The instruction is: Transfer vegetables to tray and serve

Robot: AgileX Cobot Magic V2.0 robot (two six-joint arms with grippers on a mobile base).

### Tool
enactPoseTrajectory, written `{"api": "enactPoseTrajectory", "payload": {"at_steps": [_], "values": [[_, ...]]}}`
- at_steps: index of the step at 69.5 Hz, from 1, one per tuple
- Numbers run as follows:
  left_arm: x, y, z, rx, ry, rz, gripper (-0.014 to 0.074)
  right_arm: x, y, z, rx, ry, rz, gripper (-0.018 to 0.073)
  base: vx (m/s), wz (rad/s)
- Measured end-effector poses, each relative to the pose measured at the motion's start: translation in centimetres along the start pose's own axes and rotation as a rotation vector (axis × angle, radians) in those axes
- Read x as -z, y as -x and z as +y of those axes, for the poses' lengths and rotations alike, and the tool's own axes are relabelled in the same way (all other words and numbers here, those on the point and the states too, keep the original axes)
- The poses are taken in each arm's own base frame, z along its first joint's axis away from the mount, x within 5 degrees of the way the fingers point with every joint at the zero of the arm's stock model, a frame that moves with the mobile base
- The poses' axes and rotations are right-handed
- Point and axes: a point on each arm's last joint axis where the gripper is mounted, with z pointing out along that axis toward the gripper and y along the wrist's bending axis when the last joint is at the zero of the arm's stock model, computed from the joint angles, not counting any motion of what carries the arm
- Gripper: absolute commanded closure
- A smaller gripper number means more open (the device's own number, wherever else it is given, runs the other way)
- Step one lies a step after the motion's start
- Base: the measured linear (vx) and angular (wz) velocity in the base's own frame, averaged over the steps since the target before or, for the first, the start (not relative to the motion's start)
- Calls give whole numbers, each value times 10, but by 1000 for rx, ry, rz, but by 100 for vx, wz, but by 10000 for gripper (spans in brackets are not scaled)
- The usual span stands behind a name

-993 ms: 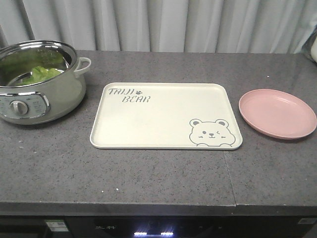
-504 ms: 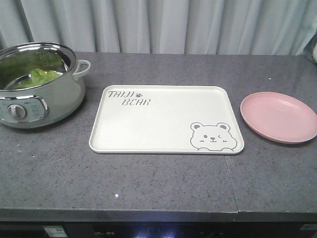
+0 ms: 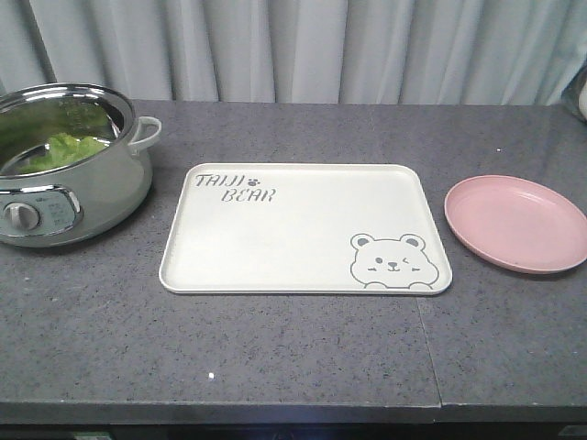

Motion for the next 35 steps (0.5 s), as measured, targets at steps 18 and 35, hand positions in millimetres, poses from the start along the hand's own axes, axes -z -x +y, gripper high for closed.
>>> {"api": "enactPoseTrajectory", "payload": {"at_steps": [18, 35], "values": [[0, 0, 0, 0, 0, 0, 603, 0, 0, 0, 0, 0, 0, 563, 2, -1], [0, 0, 0, 0, 0, 0, 603, 0, 0, 0, 0, 0, 0, 563, 1, -1]]}}
